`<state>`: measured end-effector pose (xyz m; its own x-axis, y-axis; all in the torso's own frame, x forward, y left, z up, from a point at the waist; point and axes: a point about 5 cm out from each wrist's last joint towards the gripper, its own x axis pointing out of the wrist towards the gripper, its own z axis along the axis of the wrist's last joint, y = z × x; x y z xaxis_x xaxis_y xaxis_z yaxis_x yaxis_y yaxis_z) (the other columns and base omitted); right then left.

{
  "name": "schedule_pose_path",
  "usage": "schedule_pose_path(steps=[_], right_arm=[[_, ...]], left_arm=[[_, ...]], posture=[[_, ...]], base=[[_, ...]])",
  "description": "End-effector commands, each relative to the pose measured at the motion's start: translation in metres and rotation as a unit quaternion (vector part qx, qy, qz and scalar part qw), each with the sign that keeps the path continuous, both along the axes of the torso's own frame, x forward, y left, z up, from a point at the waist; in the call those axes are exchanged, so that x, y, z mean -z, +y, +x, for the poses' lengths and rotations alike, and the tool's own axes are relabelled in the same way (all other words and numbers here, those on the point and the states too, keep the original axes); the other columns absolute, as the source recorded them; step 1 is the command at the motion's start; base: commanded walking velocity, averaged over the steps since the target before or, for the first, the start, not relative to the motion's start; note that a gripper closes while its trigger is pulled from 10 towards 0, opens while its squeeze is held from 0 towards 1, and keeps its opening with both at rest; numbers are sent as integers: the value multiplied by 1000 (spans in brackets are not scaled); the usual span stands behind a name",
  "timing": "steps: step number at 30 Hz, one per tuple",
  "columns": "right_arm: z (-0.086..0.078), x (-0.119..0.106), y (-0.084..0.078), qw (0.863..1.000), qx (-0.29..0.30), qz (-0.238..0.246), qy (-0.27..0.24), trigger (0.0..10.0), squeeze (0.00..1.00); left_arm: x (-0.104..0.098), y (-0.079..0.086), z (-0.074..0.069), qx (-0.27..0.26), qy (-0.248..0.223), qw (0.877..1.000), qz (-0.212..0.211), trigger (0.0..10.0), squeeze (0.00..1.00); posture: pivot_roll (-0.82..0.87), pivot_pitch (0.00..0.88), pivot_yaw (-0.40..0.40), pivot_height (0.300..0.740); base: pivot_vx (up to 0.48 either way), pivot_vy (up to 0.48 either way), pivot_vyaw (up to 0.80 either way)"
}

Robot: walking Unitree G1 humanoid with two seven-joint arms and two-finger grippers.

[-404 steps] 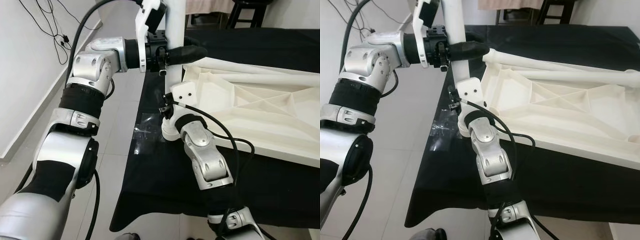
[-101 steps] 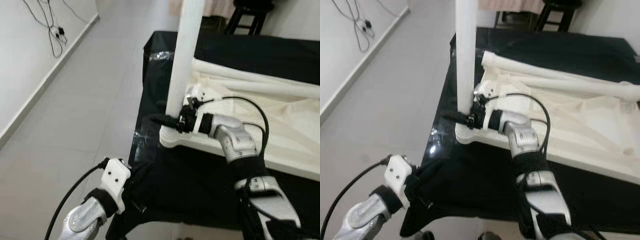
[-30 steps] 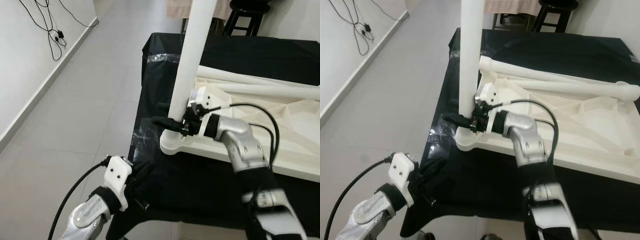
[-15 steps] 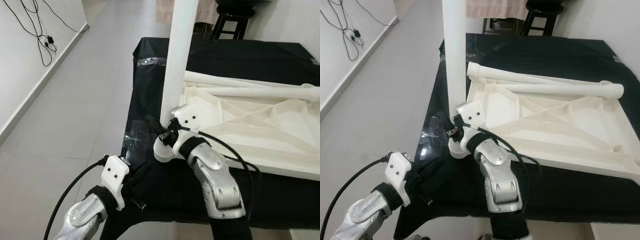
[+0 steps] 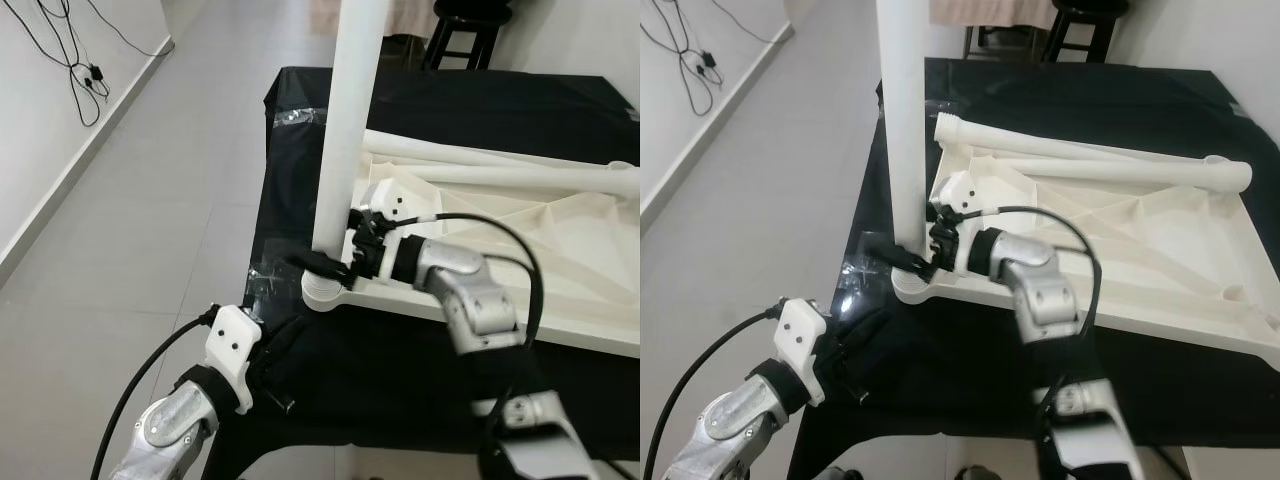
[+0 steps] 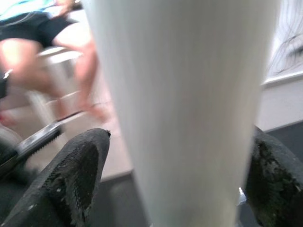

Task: Building children table

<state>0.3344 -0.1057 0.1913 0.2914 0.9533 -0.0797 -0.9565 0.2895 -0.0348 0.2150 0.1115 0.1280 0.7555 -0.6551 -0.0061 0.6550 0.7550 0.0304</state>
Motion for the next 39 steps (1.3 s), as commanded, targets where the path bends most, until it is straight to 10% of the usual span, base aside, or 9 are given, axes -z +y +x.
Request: schedule_pose_path(steps=[1,5,10,24,29,36,37,38,39], right_arm=[[4,7,-3,1000,-19,-7,19,10000,0],[15,9,-6,999,-9,-13,36,10000,0],[30,3,-16,998,12,13,63,0,0],[8,52,-70,980,186,-21,68,0,0],[-54,88,-52,872,472,-82,99,0,0],[-51,78,-42,898,421,-114,53,0,0],[-41,75,-44,903,411,-118,48,10000,0],[-32,72,-45,907,405,-105,45,10000,933],[-32,72,-45,907,405,-105,45,10000,933]], left_arm=[[5,-1,-2,-2,9,1000,4,10000,0],[5,-1,-2,-6,6,1000,8,10000,0],[5,0,-3,-15,-2,1000,17,10000,0],[-4,3,-15,-44,-35,998,20,10000,0],[-6,2,-26,-47,-27,999,-7,10000,0],[-4,3,-22,-56,-30,998,-14,10000,0],[-3,4,-19,-64,-28,997,-18,10000,0],[-2,5,-18,-72,-24,997,-23,10000,0],[-2,5,-18,-72,-24,997,-23,10000,0]], posture=[[100,139,-70,740],[104,139,-72,740],[118,134,-74,740],[85,129,-79,740],[46,127,-49,740],[49,97,-55,740],[42,92,-47,740],[43,89,-44,740],[43,89,-44,740]], base=[[0,0,0],[0,0,0],[0,0,0],[0,0,0],[0,0,0],[0,0,0],[0,0,0],[0,0,0],[0,0,0]])
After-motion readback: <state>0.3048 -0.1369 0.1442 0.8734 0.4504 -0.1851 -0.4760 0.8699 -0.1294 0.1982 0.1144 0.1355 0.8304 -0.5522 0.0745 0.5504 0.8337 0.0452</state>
